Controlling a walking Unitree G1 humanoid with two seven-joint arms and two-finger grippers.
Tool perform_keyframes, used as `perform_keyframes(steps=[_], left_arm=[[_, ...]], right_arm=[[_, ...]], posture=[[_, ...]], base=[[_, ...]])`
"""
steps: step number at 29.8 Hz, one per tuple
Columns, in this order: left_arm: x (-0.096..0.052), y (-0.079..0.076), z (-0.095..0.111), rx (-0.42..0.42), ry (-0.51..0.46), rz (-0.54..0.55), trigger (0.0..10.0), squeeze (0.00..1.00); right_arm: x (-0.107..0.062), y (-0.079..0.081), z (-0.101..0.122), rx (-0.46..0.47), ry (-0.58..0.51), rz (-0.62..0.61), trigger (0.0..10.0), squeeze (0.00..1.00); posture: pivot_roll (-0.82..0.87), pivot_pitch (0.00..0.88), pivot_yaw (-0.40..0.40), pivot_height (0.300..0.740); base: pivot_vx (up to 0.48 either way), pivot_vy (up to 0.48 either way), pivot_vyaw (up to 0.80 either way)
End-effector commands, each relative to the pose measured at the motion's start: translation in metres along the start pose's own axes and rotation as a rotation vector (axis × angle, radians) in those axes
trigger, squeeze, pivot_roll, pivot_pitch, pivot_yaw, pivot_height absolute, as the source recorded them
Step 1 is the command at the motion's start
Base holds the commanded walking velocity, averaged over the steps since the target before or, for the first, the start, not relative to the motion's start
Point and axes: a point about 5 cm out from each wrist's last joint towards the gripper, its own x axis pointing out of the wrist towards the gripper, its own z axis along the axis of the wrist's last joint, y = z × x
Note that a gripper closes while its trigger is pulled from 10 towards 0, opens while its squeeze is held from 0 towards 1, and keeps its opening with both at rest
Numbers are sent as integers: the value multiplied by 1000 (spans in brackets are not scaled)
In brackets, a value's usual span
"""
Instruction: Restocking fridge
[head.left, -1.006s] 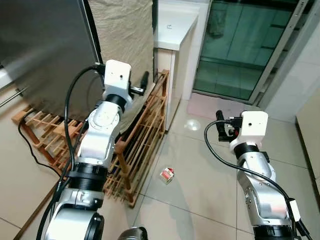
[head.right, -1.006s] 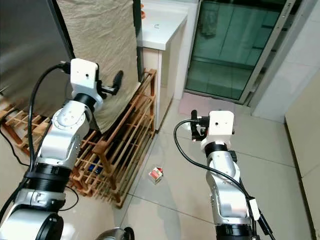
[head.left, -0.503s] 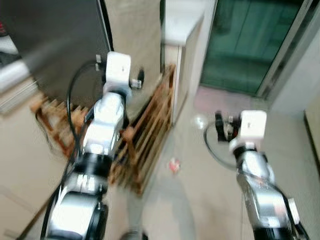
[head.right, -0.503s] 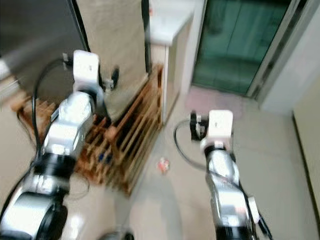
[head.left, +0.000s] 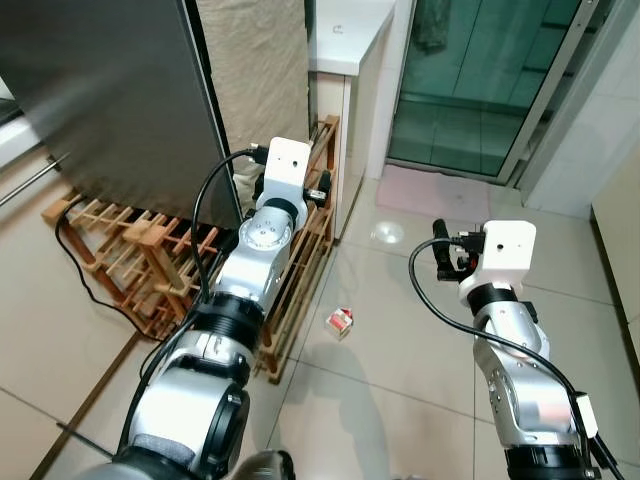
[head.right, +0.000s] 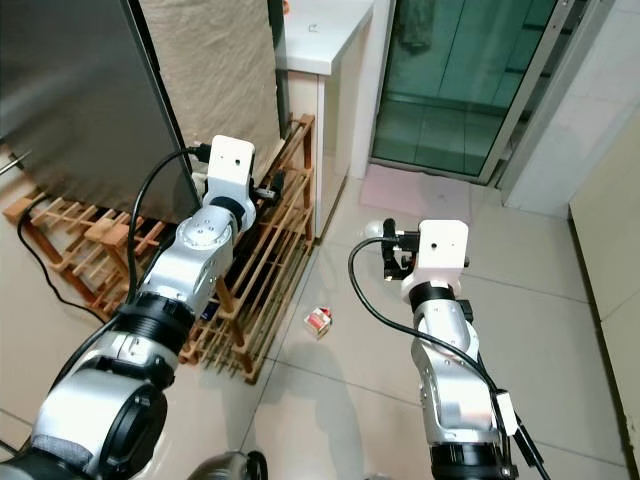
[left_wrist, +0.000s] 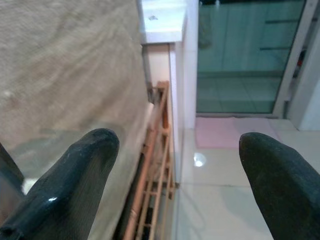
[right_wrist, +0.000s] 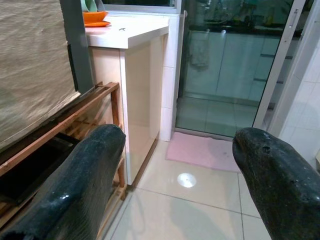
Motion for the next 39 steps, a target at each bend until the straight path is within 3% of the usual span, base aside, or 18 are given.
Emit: perform_keyframes(steps=[1, 6, 10, 12, 25, 39], left_arm=[[1, 10, 8, 7, -46, 14, 10000, 0], [-4, 25, 2, -7, -68, -10, 10000, 0], [-14, 41, -16, 0, -43, 14, 10000, 0], [-15, 41, -18, 3, -45, 14, 10000, 0], [-23, 26, -21, 59, -65, -22, 10000, 0], [-38, 0, -18, -93, -103, -54, 10000, 0]], right_arm=[[-1, -2, 0, 1, -5, -11, 10000, 0], [-3, -6, -2, 3, 4, -27, 10000, 0], [-4, -8, -6, 3, 15, -29, 10000, 0], [-3, -9, -7, 5, 21, -34, 10000, 0], [2, -9, -12, 11, 38, -41, 10000, 12], [5, -3, -10, 0, 16, -15, 10000, 0]], posture=[[16, 24, 53, 740], [19, 28, 51, 740], [41, 29, 39, 740], [49, 28, 34, 740], [65, 8, 32, 740], [55, 26, 28, 740]], base=[[0, 0, 0], [0, 0, 0], [0, 0, 0], [0, 0, 656], [0, 0, 529], [0, 0, 0]])
